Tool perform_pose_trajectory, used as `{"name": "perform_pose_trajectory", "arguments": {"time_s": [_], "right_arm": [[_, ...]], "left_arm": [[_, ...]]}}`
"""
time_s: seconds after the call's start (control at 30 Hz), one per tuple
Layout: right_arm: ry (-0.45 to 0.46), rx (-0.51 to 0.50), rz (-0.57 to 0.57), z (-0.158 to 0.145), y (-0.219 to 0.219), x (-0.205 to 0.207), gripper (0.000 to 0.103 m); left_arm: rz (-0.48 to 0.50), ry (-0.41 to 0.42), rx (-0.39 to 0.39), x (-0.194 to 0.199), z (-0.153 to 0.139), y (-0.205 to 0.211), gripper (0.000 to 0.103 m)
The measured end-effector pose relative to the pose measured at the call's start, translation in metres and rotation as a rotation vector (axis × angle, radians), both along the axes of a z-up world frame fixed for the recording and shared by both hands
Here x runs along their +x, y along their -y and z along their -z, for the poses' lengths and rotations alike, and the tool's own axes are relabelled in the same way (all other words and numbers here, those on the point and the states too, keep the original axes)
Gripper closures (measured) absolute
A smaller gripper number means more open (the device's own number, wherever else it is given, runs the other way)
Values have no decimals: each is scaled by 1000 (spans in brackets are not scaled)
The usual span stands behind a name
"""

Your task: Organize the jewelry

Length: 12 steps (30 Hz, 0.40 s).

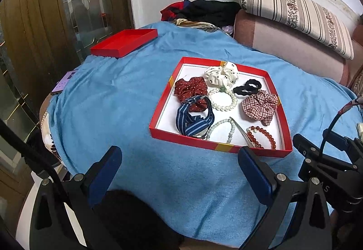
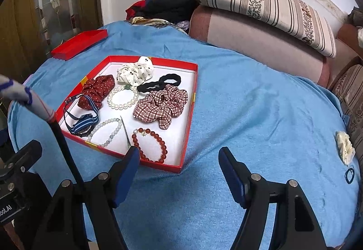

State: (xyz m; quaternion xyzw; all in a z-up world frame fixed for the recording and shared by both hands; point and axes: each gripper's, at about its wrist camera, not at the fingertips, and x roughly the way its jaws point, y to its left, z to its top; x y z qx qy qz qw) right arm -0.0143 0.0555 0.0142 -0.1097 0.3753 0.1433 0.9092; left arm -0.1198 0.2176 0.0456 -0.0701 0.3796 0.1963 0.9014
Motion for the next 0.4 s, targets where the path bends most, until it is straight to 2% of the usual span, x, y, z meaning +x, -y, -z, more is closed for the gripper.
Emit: {"name": "perform_pose_trajectory", "arguments": {"time_s": [0.4], "right_arm": [[-1, -3, -1, 0, -2, 2, 25]], "left_arm": [[-15, -10, -2, 2, 1, -6, 2]]}}
